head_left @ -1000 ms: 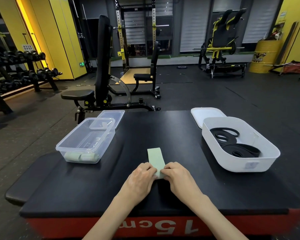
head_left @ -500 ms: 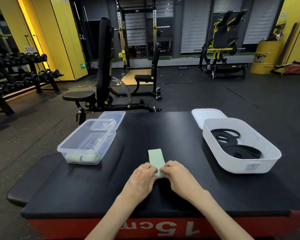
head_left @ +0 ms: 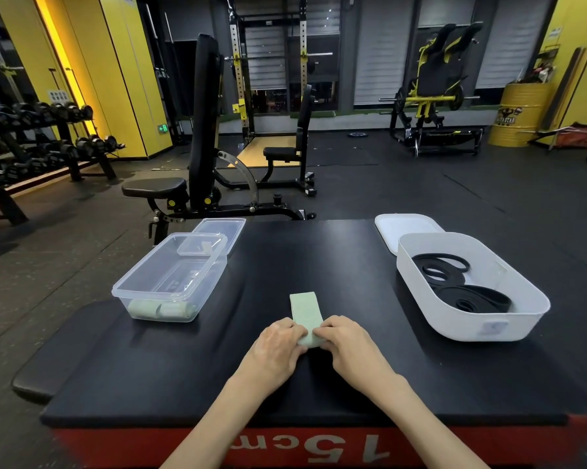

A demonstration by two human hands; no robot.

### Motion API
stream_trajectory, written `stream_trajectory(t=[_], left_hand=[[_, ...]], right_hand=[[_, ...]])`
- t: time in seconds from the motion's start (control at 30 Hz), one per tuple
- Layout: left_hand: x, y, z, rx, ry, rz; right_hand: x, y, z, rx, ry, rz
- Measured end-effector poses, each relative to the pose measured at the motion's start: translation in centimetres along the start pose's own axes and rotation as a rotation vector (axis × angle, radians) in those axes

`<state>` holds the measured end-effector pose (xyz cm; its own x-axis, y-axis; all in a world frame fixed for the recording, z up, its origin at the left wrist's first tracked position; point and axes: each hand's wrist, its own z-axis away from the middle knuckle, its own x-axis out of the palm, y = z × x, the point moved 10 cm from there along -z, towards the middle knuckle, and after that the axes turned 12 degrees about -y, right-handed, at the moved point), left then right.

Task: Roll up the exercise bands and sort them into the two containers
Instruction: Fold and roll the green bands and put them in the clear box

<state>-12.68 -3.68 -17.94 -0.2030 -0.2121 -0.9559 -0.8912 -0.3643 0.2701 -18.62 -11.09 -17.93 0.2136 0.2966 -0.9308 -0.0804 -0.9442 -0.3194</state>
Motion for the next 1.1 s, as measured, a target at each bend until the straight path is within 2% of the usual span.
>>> stream_trajectory(t=[0.4,0.57,0.87,0.93,1.03,1.1], left_hand=[[0.6,0.8,2.4,0.053,-0.074,0.024],[0.6,0.8,2.4,0.029,-0.066,0.026],[0.4,0.4,1.8,-0.002,-0.074,0.041],[0.1,0.3,1.9,0.002,-0.04,0.066],[-1.0,0.5,2.3,0.041,0.101,0.125],[-1.2,0.9,2.4,0.074,0.123,0.115]], right_hand=[[0.0,-2.5,3.4,0.001,-0.009,-0.011],[-0.4,-2.8,3.0,0.004,-0.077,0.0],[-0.7,-2.7,2.7,-0.002,0.006,-0.053],[-0.5,-2.6,2.1,-0.004,-0.022,-0.033],[-0.3,-2.2,1.4,-0.009,-0.083,0.003],[0.0,-2.1,1.0,-0.014,-0.116,0.015]])
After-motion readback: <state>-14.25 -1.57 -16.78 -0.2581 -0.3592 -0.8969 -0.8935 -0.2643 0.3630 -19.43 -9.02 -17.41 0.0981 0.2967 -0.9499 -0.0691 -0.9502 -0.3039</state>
